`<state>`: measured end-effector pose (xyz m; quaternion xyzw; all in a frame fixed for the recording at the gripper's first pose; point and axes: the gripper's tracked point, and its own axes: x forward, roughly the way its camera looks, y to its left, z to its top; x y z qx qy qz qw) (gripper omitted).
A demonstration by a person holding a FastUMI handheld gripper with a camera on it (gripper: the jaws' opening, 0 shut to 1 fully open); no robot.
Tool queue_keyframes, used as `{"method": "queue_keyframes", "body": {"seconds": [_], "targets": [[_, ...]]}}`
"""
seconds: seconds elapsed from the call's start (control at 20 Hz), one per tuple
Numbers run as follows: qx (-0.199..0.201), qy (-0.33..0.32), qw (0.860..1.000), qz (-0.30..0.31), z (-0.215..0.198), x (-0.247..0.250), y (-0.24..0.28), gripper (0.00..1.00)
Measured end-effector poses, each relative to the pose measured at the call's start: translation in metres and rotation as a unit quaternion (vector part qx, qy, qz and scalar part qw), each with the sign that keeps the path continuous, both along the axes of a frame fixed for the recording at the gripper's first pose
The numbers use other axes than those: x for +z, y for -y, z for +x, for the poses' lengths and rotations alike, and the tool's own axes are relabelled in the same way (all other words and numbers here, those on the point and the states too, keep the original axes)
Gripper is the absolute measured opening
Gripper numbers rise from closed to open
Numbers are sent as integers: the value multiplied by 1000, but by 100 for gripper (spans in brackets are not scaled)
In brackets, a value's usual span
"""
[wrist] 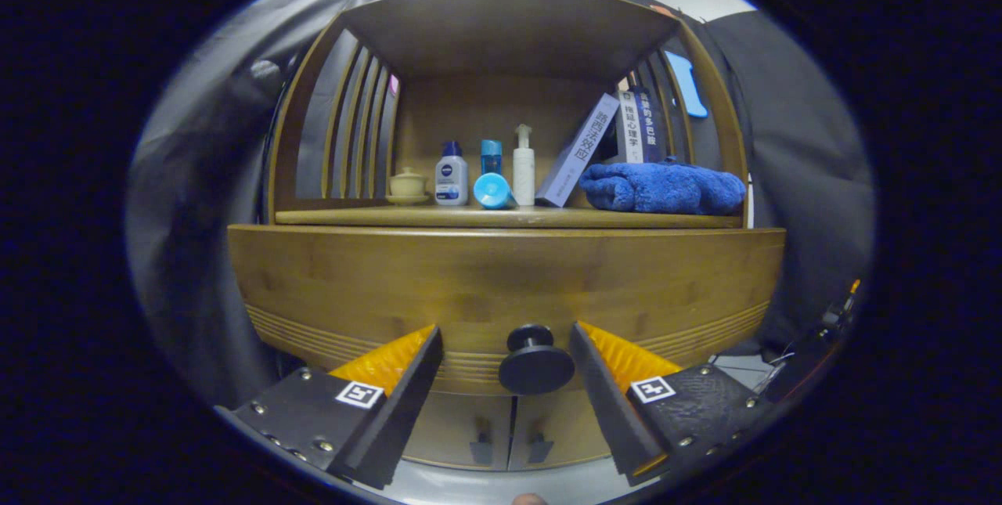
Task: Pull open the drawer, take out the items inside it, and place them on the countertop above the cabinet.
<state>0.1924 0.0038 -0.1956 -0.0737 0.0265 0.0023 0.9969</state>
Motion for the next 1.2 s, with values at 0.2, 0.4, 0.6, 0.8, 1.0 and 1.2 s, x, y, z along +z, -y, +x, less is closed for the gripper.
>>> {"method": "queue_keyframes", "body": {"seconds": [0.2,0.4,0.6,0.8,1.0,1.2], "targets": [[0,9,1000,-3,16,-2,-2,99],[3,29,1000,-12,34,-1,-1,99],[10,38,999,-11,48,-2,-2,99],[7,48,998,-28,48,-2,-3,99],[2,29,1000,-8,44,-7,1,98],[-11,27,999,13,17,18,8,98]]}}
